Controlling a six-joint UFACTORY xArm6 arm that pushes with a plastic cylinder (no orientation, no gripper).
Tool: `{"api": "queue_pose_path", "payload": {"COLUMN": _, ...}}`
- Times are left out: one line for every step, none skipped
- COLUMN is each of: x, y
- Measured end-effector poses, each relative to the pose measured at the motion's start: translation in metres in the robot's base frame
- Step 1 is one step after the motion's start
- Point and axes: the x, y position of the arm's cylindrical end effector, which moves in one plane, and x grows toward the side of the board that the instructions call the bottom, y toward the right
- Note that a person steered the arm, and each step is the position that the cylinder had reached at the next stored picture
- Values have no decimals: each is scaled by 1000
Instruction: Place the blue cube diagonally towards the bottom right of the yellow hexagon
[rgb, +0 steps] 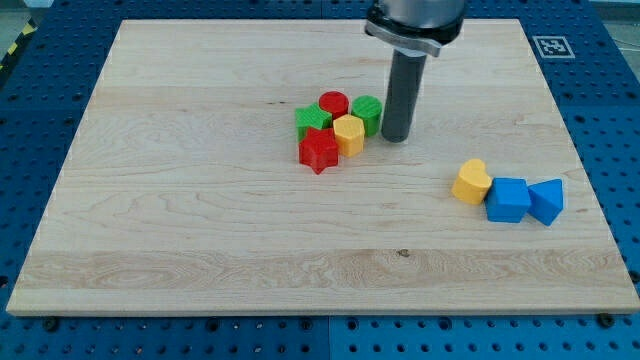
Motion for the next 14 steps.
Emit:
{"api": "queue_pose_path", "payload": {"x": 0, "y": 35}}
{"api": "queue_pose_path", "payload": {"x": 0, "y": 64}}
{"api": "queue_pose_path", "payload": {"x": 0, "y": 93}}
{"api": "queue_pose_path", "payload": {"x": -1, "y": 113}}
{"api": "queue_pose_path", "payload": {"x": 18, "y": 133}}
{"api": "queue_pose_path", "payload": {"x": 48, "y": 154}}
{"api": "queue_pose_path", "payload": {"x": 85, "y": 171}}
{"api": "queue_pose_path", "payload": {"x": 96, "y": 183}}
{"api": "queue_pose_path", "payload": {"x": 96, "y": 190}}
{"api": "queue_pose_path", "payload": {"x": 94, "y": 190}}
{"api": "queue_pose_path", "payload": {"x": 93, "y": 190}}
{"api": "queue_pose_path", "payload": {"x": 93, "y": 183}}
{"api": "queue_pose_path", "payload": {"x": 94, "y": 172}}
{"api": "queue_pose_path", "payload": {"x": 99, "y": 158}}
